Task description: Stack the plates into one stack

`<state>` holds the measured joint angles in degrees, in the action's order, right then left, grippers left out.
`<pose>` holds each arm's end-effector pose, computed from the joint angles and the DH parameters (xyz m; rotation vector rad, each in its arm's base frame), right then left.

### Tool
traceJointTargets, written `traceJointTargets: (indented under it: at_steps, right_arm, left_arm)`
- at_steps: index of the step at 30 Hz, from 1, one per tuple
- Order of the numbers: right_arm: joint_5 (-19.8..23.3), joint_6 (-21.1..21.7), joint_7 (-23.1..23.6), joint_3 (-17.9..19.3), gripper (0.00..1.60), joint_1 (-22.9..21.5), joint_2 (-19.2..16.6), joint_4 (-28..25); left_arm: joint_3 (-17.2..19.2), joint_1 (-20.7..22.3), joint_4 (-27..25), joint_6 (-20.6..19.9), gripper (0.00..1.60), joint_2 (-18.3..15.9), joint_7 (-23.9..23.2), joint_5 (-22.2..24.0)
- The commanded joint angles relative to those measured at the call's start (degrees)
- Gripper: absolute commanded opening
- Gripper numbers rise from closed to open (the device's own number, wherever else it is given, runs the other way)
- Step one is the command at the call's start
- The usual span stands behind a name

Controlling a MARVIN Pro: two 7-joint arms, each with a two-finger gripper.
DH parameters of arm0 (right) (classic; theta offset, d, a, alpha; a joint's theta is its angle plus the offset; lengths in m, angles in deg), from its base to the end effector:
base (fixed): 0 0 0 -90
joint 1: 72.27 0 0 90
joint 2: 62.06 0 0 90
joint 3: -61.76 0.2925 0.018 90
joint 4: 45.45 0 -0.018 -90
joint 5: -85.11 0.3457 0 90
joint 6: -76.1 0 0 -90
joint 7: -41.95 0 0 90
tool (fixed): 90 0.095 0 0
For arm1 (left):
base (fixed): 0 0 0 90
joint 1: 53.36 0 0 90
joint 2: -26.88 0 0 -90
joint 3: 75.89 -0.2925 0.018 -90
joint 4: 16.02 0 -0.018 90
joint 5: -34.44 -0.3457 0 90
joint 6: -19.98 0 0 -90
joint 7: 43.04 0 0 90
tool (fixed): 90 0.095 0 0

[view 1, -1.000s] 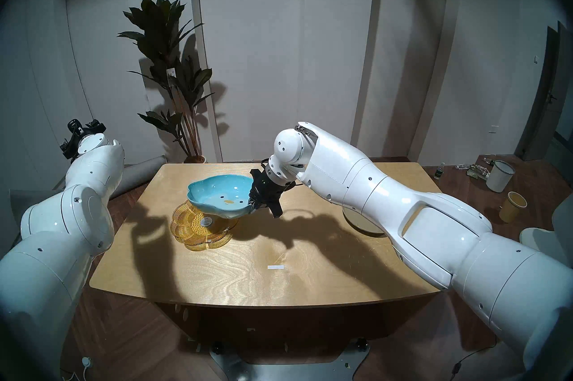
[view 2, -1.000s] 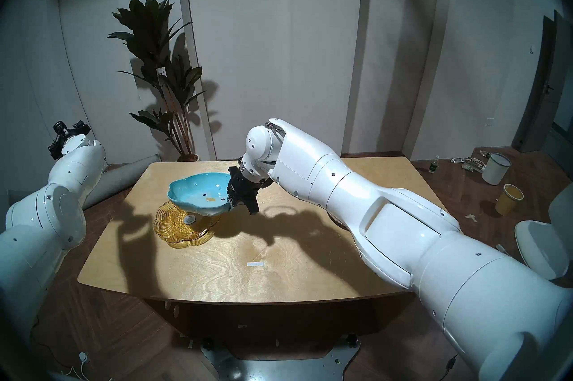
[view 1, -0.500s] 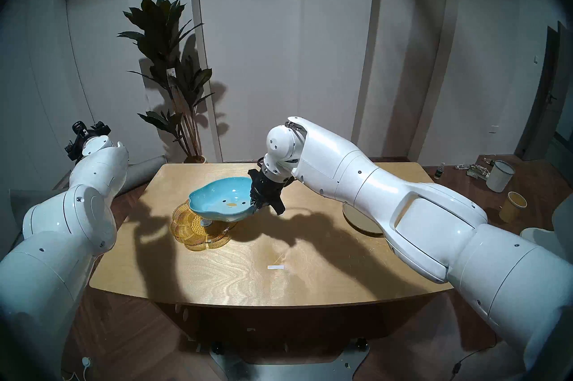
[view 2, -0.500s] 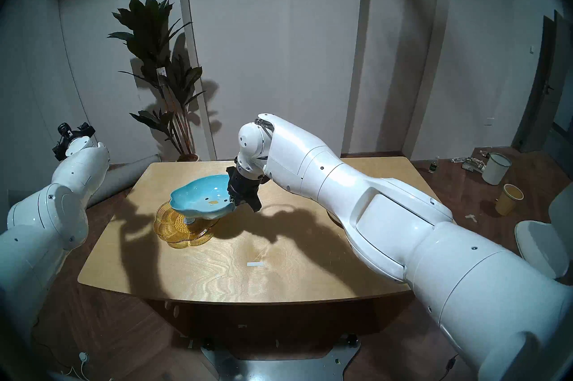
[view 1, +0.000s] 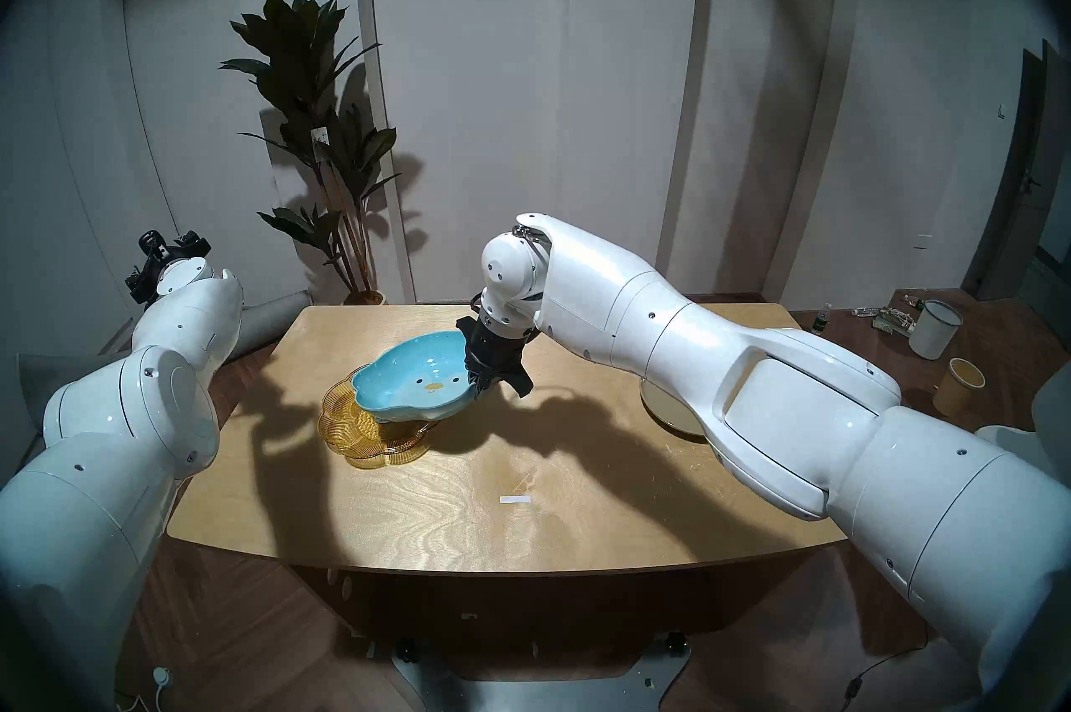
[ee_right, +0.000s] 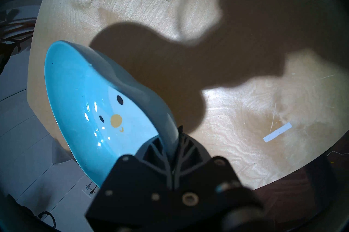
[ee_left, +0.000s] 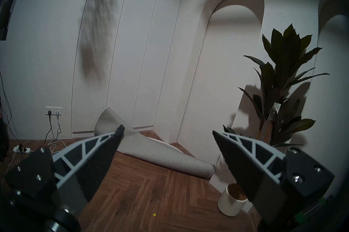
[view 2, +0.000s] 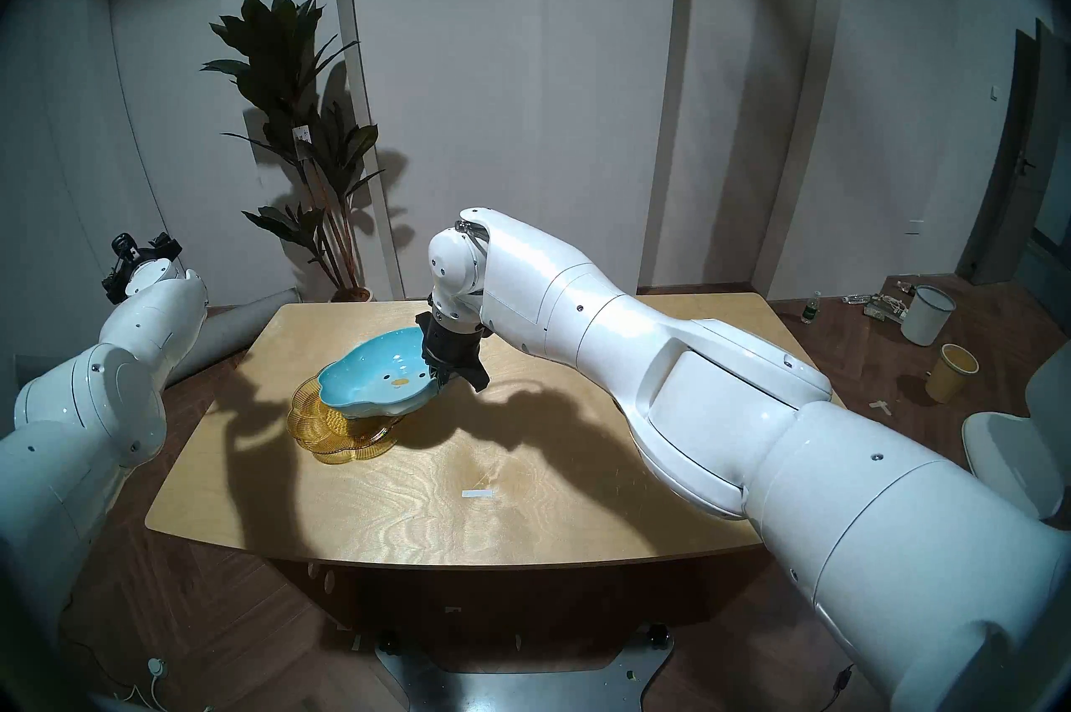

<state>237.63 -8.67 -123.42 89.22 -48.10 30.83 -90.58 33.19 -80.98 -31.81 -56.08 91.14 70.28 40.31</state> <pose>0.5454 0.2795 -0.2044 -2.6033 1.0587 0.0588 0.5857 0.3802 -0.1779 -1.5869 -1.0771 -1.7745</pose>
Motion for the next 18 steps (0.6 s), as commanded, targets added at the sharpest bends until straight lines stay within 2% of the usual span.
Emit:
traceJointTargets:
  at_steps: [1, 18]
  right_arm:
    - [-1.11, 1.7, 0.72, -0.46, 0.0, -2.93, 2.43, 0.41]
    - [-4.34, 4.52, 3.23, -2.79, 0.0, -3.84, 6.07, 3.67]
  left_arm:
    - [-0.03, 1.15, -0.33, 0.67, 1.6, -0.19, -0.12, 0.01]
    - [-0.1, 1.01, 0.37, 0.87, 1.6, -0.05, -0.74, -0.06]
